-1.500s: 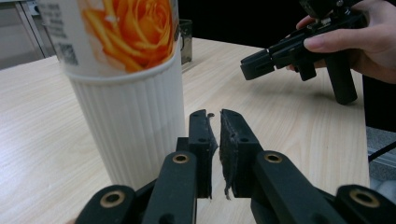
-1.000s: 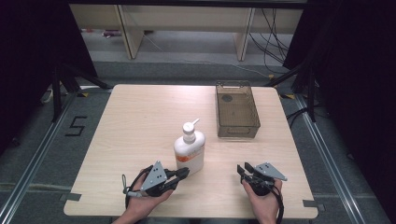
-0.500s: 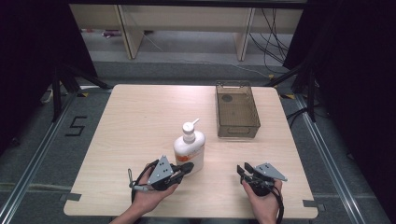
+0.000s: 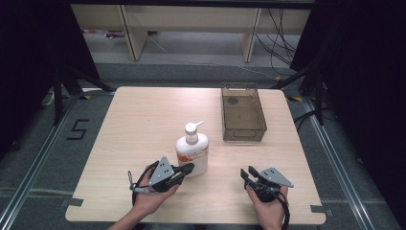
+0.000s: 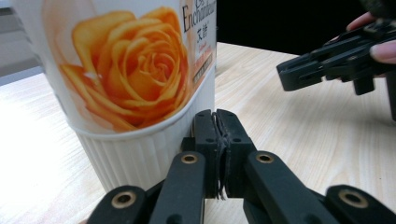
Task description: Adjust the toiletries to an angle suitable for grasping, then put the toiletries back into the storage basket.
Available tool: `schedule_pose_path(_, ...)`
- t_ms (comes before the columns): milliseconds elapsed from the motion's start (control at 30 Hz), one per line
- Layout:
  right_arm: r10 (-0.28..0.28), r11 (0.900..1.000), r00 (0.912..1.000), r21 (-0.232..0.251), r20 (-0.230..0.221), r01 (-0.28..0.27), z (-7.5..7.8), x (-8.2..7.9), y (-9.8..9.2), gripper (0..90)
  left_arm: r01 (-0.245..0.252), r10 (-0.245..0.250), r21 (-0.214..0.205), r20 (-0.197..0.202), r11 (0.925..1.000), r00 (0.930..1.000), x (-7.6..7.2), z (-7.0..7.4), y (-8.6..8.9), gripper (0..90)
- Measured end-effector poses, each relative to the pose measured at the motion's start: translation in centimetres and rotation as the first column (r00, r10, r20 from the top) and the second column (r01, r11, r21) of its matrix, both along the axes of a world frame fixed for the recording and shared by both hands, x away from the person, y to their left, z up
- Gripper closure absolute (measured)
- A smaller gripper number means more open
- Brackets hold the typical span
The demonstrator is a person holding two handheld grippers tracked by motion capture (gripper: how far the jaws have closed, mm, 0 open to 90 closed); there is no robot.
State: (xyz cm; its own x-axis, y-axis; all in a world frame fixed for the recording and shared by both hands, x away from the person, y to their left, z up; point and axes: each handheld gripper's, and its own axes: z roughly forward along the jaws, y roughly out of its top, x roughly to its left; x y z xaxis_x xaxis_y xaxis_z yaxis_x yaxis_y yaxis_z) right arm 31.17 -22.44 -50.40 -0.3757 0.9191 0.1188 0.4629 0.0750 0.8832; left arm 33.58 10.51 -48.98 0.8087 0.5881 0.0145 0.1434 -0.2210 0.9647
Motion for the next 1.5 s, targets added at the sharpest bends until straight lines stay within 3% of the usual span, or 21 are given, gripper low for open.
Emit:
schedule_pose_path(100,0.028,0.9993,0.9991,0.025,0.033,-0.029,0.8,-0.3,1.2,61.9,0.021,-0.021,-0.012,0.009,0.9997,0.9998,-0.1,-0.1,0.1,79.6)
schedule_pose_path(233,0.047,0.9987,0.9965,0.018,0.069,-0.049,1.8,-0.7,2.5,59.1,0.018,-0.018,-0.015,0.009,0.9997,0.9998,-0.8,-0.3,1.4,70.4)
schedule_pose_path(300,0.074,0.9966,0.9917,0.027,0.105,-0.077,3.1,-1.0,3.9,55.6,-0.012,0.012,-0.033,0.003,0.9994,0.9999,-1.0,-0.9,3.1,65.3)
schedule_pose_path(333,0.085,0.9959,0.9885,0.018,0.125,-0.088,3.5,-0.9,4.2,54.2,-0.021,0.021,-0.02,-0.01,0.9996,0.9997,-1.1,-1.1,3.8,63.7)
schedule_pose_path(433,0.099,0.9936,0.9857,0.04,0.137,-0.105,4.5,-0.8,5.3,48.6,-0.029,0.029,-0.025,-0.008,0.9993,0.9996,-1.1,-1.6,4.7,58.3)
schedule_pose_path(500,0.089,0.9936,0.9846,0.056,0.151,-0.098,5.1,-0.8,5.9,45.0,-0.068,0.068,-0.013,-0.017,0.9976,0.9975,-0.9,-2.3,5.9,52.5)
schedule_pose_path(600,0.094,0.9916,0.9823,0.072,0.162,-0.107,5.6,-0.9,6.5,43.8,-0.092,0.092,-0.033,-0.018,0.9952,0.9956,-0.7,-2.9,6.5,43.3)
schedule_pose_path(667,0.111,0.9897,0.9729,0.066,0.202,-0.127,6.1,-1.1,7.0,43.7,-0.119,0.118,-0.031,-0.027,0.9924,0.9927,-0.7,-3.0,6.7,39.6)
schedule_pose_path(733,0.113,0.9889,0.9703,0.071,0.214,-0.131,6.3,-1.3,7.5,43.5,-0.134,0.133,-0.034,-0.021,0.9904,0.9908,-0.7,-3.1,6.9,37.0)
schedule_pose_path(867,0.126,0.9869,0.9662,0.071,0.225,-0.145,6.8,-1.6,8.2,43.2,-0.144,0.144,-0.063,-0.016,0.9875,0.9895,-0.7,-3.3,6.9,33.7)
schedule_pose_path(967,0.131,0.9858,0.9645,0.072,0.229,-0.151,7.1,-1.6,8.6,43.2,-0.163,0.162,-0.054,-0.03,0.9851,0.9864,-0.7,-3.2,7.0,33.5)
schedule_pose_path(1167,0.139,0.9863,0.9562,0.05,0.257,-0.157,8.0,-1.4,9.6,43.2,-0.168,0.167,-0.041,-0.014,0.985,0.9858,-0.8,-3.2,6.8,32.9)
schedule_pose_path(1300,0.123,0.9908,0.9511,0.019,0.283,-0.134,8.6,-1.6,10.5,43.4,-0.171,0.17,-0.048,-0.019,0.9841,0.9852,-0.7,-3.2,6.9,32.8)
schedule_pose_path(1333,0.119,0.9921,0.9442,0.001,0.307,-0.125,8.8,-1.6,10.7,43.4,-0.171,0.17,-0.05,-0.02,0.984,0.9852,-0.7,-3.2,6.9,32.8)
schedule_pose_path(1367,0.118,0.9915,0.9471,0.017,0.298,-0.129,9.0,-1.7,11.1,43.4,-0.171,0.17,-0.053,-0.021,0.9838,0.9852,-0.7,-3.2,6.9,32.8)
schedule_pose_path(1400,0.11,0.9934,0.943,-0.004,0.314,-0.115,9.1,-1.7,11.2,43.4,-0.173,0.172,-0.05,-0.02,0.9837,0.9849,-0.7,-3.2,6.9,32.8)
schedule_pose_path(1433,0.104,0.9938,0.9457,0.007,0.308,-0.111,9.2,-1.7,11.6,43.3,-0.172,0.171,-0.054,-0.021,0.9837,0.9851,-0.7,-3.2,6.9,32.9)
schedule_pose_path(1467,0.108,0.9939,0.9397,-0.015,0.324,-0.109,9.3,-1.5,11.7,43.3,-0.174,0.173,-0.055,-0.023,0.9833,0.9847,-0.7,-3.2,6.8,32.9)
schedule_pose_path(1500,0.096,0.9947,0.9434,0.006,0.318,-0.103,9.4,-1.4,12.1,43.2,-0.174,0.173,-0.054,-0.022,0.9834,0.9847,-0.7,-3.2,6.9,32.9)
